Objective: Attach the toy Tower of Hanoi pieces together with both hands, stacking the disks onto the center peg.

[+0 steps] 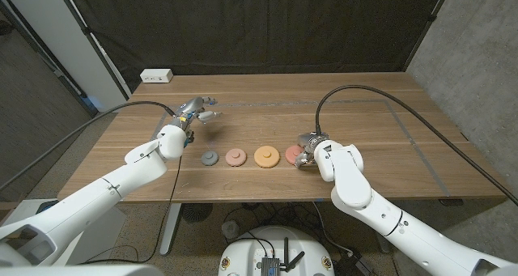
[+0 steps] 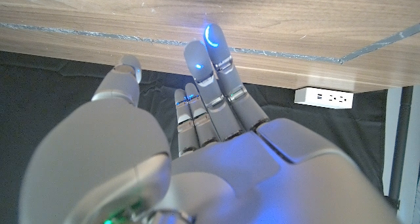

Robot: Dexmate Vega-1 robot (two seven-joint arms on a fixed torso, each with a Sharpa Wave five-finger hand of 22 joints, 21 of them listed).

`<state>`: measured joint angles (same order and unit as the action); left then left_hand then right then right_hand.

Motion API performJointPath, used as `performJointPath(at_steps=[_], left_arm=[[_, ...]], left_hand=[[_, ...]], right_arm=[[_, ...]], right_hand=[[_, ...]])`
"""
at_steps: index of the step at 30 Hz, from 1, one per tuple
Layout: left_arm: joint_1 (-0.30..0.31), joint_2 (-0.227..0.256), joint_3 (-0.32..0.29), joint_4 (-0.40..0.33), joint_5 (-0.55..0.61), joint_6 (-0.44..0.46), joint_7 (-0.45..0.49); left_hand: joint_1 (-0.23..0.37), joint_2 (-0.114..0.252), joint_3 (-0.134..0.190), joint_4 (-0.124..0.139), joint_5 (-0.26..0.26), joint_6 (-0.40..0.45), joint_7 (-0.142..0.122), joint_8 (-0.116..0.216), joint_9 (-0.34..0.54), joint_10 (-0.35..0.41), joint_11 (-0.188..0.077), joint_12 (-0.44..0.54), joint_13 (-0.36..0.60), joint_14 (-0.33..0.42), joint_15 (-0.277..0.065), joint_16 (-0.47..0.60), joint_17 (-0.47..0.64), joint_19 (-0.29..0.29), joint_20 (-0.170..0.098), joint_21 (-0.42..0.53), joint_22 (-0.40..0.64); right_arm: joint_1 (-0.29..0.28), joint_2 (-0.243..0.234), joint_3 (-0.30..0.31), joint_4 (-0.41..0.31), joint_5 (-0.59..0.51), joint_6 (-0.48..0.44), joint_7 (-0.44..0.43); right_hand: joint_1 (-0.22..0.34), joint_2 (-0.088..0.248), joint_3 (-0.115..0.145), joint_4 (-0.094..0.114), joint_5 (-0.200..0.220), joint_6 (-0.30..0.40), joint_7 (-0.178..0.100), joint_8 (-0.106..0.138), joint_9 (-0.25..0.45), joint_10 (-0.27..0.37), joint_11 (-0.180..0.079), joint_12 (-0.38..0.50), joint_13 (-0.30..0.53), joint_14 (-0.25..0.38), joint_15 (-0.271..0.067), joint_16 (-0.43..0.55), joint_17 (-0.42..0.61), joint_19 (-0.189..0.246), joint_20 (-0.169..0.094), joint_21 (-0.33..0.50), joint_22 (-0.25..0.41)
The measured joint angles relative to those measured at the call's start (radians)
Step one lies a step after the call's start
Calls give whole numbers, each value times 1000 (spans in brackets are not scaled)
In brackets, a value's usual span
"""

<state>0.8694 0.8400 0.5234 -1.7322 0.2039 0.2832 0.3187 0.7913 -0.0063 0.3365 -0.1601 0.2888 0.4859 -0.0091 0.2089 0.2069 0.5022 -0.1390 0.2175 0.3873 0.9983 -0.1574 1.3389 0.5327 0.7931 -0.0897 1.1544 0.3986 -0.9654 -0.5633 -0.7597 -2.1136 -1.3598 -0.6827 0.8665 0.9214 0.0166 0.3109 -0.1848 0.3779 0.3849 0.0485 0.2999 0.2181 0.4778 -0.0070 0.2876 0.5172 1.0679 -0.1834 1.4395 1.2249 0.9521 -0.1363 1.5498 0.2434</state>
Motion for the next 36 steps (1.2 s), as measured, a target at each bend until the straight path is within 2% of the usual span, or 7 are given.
performJointPath(at_steps=[6, 13, 25, 36], left_arm=[[3, 2, 0, -8, 1, 6, 2], [8, 5, -4, -16, 1, 9, 4], [16, 10, -10, -25, 1, 10, 6], [27, 16, -18, -36, -2, 9, 9]], left_hand=[[0, 0, 0, 0, 0, 0, 0, 0, 0, 1, -1, 0, 0, 0, 0, 4, 0, 0, 0, 7, -5], [0, 0, 0, 0, 0, 0, 0, 0, 0, 6, -3, 0, 0, 0, 0, 4, 0, 0, 0, 8, -7], [0, 0, 0, 0, 0, 3, -3, 0, 0, 6, -3, 0, 0, -5, 6, 8, -5, -5, 2, 15, -14], [-5, 5, 0, 0, 0, 3, -3, 0, 0, 5, -2, 0, 0, -5, 6, 8, -4, -9, 6, 23, -21]], right_arm=[[-5, -10, 2, -8, 20, -8, -27], [-8, -19, 2, -19, 30, -16, -41], [-12, -30, -1, -48, 22, -28, -44], [-17, -32, 6, -75, 5, -25, -26]], right_hand=[[0, 0, 5, -5, 17, 5, 5, 0, 0, 4, 4, 2, 0, 21, -12, 15, 4, 14, -6, 0, 6], [0, 0, 15, -15, 25, 18, 18, 0, 0, 19, 19, 3, 0, 33, -20, 30, 5, 26, -12, 0, 10], [0, 0, 19, -19, 33, 18, 18, 0, 0, 19, 19, 3, 0, 40, -24, 42, 5, 30, -8, 0, 10], [0, 0, 23, -23, 40, 21, 21, 1, 0, 23, 23, 2, 0, 50, -26, 51, 4, 37, -15, -4, 10]])
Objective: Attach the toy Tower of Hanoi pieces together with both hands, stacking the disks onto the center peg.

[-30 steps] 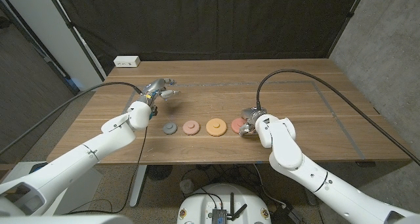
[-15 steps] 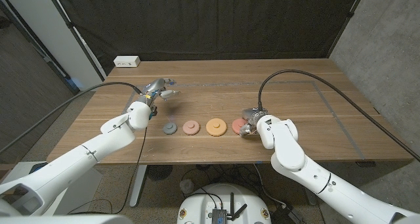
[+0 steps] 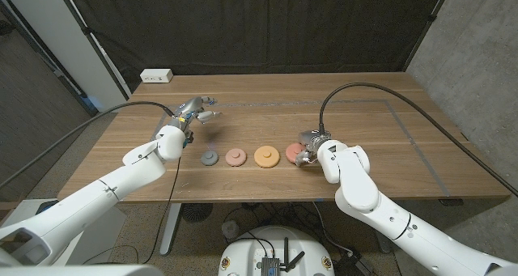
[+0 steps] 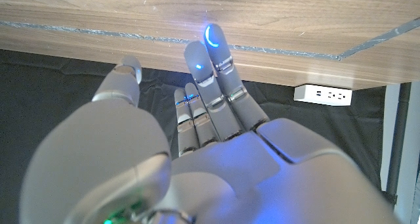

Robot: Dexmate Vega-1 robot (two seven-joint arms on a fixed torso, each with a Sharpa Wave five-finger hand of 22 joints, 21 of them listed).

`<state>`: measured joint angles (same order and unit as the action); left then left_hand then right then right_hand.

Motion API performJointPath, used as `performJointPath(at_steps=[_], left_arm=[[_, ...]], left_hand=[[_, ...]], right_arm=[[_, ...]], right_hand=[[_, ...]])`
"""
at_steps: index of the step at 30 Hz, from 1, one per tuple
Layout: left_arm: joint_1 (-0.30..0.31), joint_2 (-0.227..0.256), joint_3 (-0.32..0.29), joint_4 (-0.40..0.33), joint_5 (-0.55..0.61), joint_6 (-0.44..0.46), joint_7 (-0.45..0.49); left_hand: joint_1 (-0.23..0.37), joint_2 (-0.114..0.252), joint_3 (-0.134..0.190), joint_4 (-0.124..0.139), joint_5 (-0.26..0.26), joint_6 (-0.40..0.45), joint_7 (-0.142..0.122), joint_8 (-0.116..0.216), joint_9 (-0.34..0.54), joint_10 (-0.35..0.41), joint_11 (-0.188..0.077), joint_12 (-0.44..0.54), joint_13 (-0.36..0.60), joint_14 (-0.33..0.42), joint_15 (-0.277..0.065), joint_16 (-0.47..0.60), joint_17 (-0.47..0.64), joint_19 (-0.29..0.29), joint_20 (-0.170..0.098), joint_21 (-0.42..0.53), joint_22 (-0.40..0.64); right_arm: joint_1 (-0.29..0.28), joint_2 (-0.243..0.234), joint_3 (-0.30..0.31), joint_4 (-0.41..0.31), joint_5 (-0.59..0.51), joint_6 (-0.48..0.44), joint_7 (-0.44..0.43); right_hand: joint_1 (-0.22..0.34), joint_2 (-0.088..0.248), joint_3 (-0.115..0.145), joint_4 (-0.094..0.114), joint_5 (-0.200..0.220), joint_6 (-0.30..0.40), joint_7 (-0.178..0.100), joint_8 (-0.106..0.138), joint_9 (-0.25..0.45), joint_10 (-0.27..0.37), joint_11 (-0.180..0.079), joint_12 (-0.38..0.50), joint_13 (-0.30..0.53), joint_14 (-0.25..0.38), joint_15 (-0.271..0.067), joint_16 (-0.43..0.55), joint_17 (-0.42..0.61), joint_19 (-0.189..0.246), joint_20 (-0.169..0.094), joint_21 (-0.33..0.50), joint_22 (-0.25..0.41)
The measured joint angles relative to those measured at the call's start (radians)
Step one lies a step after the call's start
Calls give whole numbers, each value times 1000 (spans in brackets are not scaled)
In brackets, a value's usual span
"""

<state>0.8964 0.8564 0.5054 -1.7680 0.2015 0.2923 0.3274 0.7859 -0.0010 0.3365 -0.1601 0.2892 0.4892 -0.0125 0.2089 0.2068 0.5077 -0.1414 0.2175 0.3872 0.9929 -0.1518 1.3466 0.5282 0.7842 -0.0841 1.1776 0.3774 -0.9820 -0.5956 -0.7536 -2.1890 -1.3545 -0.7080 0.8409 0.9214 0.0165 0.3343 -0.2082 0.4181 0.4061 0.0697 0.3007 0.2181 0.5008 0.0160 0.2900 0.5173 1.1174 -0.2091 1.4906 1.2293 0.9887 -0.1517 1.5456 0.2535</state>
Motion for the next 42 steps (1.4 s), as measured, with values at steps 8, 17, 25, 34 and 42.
performJointPath(at_steps=[8, 17, 25, 34, 42], left_arm=[[9, 5, -5, -8, -3, 0, 2], [20, 7, -9, -14, -5, 4, 7], [29, 9, -15, -10, -7, -9, 18], [39, 15, -28, 14, -23, -68, 29], [49, 17, -42, 45, -36, -116, 39]], left_hand=[[0, 0, 0, 0, 0, 0, 0, 0, 0, 1, 2, 0, 1, 0, 0, 7, 0, 0, 0, 8, -3], [0, 0, 0, 0, 0, 0, 0, 0, 0, 1, 2, 0, 5, -2, -2, 7, -1, -2, -2, 13, -6], [0, 0, 0, 0, 0, 0, 0, 0, 0, 5, -1, 0, 5, -2, -2, 11, -5, -6, -5, 20, -11], [0, 0, 0, 0, 7, 0, 0, 0, 0, 5, -1, 0, 5, -2, -2, 15, -5, -11, 0, 28, -15], [0, 0, 0, 0, 7, 0, 0, 0, 0, 5, -1, 0, 5, -7, 4, 15, -9, -16, 2, 33, -17]], right_arm=[[-3, 0, 12, -28, -15, 14, 26], [-11, 0, 26, -52, -22, 47, 33], [-13, -3, 32, -64, -23, 85, 31], [-12, 0, 35, -71, -24, 119, 27], [-3, 7, 34, -72, -15, 156, 18]], right_hand=[[0, 0, 4, -4, 5, 7, 7, 0, 0, 5, 5, -1, 0, 0, 0, 8, 0, 0, 0, -4, 0], [0, 0, 8, -8, 11, 9, 9, 0, 0, 5, 5, -5, 0, 0, 0, 11, 0, 7, 0, -4, 0], [0, 0, 11, -11, 15, 9, 9, 0, 0, 5, 5, -9, 0, 0, 0, 15, 0, 7, 0, -4, 3], [0, 0, 11, -11, 15, 9, 9, 0, 0, 5, 5, -12, 0, 7, -4, 19, 0, 13, -6, -4, 5], [0, 0, 15, -15, 15, 9, 9, 0, 0, 5, 5, -16, 0, 7, -4, 19, 0, 13, -6, -4, 5]])
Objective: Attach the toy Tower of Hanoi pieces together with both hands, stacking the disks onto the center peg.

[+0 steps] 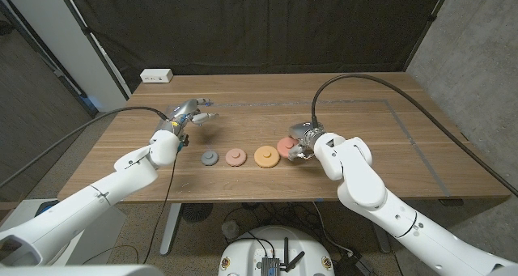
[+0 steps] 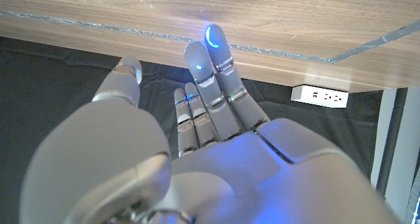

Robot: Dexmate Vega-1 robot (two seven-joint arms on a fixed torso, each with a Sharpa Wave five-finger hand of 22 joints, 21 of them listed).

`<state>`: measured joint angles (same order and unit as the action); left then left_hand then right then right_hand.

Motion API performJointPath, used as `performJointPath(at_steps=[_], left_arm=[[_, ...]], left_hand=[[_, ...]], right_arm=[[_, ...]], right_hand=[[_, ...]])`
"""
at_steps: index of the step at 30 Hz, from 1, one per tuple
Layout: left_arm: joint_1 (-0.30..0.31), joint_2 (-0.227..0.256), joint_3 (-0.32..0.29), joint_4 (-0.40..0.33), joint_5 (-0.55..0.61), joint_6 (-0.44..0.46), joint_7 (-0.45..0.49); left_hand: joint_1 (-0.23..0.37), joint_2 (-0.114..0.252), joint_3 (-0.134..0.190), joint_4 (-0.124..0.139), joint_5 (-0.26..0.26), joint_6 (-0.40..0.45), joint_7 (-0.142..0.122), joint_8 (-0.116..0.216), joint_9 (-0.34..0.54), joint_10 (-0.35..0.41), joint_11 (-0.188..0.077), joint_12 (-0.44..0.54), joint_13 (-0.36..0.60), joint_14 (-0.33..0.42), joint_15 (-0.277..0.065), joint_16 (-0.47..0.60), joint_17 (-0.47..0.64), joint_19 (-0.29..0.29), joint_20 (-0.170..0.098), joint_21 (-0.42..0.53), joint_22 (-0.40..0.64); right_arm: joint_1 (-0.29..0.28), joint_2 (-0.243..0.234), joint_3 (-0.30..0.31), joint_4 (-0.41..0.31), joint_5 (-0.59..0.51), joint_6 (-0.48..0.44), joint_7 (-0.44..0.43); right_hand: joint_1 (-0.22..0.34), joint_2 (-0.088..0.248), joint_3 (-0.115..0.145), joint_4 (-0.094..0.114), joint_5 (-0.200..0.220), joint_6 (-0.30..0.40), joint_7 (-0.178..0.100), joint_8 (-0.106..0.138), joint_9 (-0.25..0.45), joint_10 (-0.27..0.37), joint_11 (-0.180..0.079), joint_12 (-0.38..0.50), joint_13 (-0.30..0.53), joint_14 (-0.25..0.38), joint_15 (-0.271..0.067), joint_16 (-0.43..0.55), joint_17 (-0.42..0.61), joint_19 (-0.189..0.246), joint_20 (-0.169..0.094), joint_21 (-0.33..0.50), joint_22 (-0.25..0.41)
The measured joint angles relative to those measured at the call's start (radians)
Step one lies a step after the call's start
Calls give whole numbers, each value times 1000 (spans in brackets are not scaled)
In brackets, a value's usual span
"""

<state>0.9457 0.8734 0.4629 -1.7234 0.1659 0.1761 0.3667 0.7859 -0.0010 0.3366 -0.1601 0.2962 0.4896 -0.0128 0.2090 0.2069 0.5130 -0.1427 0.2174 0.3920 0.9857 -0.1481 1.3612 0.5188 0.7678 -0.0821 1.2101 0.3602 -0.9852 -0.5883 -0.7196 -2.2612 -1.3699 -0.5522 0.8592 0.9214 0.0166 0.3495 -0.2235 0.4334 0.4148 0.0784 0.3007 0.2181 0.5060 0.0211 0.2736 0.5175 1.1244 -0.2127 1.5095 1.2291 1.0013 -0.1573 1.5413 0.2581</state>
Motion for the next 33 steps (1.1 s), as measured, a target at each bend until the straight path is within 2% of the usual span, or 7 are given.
performJointPath(at_steps=[19, 33], left_arm=[[8, -15, -20, 67, -15, -122, 34], [12, -20, -26, 85, -17, -160, 38]], left_hand=[[0, 0, 0, 0, 0, 21, 1, 0, 0, 21, -1, 0, 5, 0, 0, 8, 0, -1, 2, 14, -8], [0, 0, 0, 0, 0, 21, 0, 0, 0, 23, -2, 0, 5, 0, 0, 13, -5, -1, 2, 29, -17]], right_arm=[[41, 28, -43, 22, 14, 80, -27], [77, 54, -70, 61, 46, 104, -41]], right_hand=[[0, 0, 8, -8, 8, 0, 0, -2, 0, 0, 0, -7, 0, 0, 0, 11, 0, 4, 4, 0, 0], [0, 0, 12, -12, 8, 0, 0, -7, 0, 0, 0, -8, 0, 0, 0, 11, 0, 3, 4, -7, 0]])
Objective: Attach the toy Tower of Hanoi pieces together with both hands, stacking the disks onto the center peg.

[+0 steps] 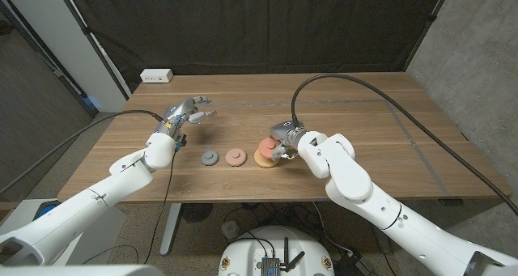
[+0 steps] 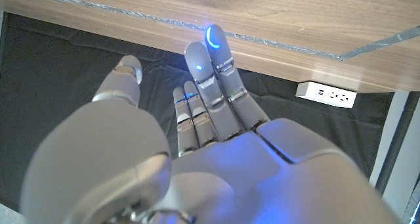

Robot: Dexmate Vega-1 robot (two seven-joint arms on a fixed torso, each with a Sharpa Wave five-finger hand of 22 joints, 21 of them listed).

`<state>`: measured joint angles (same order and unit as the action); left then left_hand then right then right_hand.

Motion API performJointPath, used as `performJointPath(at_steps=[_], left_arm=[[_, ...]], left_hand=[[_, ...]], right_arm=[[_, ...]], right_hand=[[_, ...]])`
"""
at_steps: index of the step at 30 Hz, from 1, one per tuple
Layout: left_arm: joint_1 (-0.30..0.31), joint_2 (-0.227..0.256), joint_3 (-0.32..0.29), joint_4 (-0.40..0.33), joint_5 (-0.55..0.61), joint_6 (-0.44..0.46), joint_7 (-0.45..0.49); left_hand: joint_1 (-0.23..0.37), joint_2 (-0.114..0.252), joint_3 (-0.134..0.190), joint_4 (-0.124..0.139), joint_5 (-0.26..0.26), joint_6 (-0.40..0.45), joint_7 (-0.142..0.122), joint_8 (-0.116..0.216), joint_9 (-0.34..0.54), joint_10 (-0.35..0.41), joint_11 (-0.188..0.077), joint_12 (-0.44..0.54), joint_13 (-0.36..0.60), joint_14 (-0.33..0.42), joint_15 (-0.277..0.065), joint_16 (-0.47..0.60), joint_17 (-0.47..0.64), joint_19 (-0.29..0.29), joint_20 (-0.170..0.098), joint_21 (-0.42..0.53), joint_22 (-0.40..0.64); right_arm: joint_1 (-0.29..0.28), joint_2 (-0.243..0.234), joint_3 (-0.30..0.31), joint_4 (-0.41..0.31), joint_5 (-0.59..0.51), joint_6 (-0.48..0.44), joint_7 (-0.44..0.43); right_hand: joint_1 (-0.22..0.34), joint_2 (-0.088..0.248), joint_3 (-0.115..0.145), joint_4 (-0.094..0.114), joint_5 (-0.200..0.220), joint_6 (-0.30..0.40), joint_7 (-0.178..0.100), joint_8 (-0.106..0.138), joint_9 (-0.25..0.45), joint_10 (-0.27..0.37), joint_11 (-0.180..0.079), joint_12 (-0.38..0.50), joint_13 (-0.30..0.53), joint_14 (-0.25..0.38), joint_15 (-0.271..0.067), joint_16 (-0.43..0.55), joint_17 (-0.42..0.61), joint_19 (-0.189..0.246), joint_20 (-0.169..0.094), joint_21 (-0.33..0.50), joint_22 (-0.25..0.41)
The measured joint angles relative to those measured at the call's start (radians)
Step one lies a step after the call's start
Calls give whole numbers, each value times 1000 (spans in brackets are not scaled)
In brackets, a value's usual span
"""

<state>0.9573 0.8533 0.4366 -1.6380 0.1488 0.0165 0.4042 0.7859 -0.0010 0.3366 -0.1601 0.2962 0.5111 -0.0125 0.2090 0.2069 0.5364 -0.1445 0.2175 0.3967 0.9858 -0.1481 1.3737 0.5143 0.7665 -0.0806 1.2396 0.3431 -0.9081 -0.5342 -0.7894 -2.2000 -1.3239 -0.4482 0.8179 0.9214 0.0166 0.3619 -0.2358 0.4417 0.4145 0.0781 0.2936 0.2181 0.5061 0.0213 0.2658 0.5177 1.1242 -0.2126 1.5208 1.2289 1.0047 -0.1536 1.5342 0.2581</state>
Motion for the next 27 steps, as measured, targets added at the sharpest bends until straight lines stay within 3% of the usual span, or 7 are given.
performJointPath(at_steps=[27], left_arm=[[13, -4, -11, -1, -4, -9, 3]], left_hand=[[-4, 4, 0, 0, 0, 0, 0, 0, 0, 0, 0, 0, 5, 0, 0, 3, -5, -13, 2, 23, -19]], right_arm=[[89, 24, -60, 70, 62, -7, 10]], right_hand=[[0, 0, 7, -7, 10, -2, -2, -8, 0, 3, 3, -13, 0, 0, 0, 0, 0, 0, 0, 0, -3]])
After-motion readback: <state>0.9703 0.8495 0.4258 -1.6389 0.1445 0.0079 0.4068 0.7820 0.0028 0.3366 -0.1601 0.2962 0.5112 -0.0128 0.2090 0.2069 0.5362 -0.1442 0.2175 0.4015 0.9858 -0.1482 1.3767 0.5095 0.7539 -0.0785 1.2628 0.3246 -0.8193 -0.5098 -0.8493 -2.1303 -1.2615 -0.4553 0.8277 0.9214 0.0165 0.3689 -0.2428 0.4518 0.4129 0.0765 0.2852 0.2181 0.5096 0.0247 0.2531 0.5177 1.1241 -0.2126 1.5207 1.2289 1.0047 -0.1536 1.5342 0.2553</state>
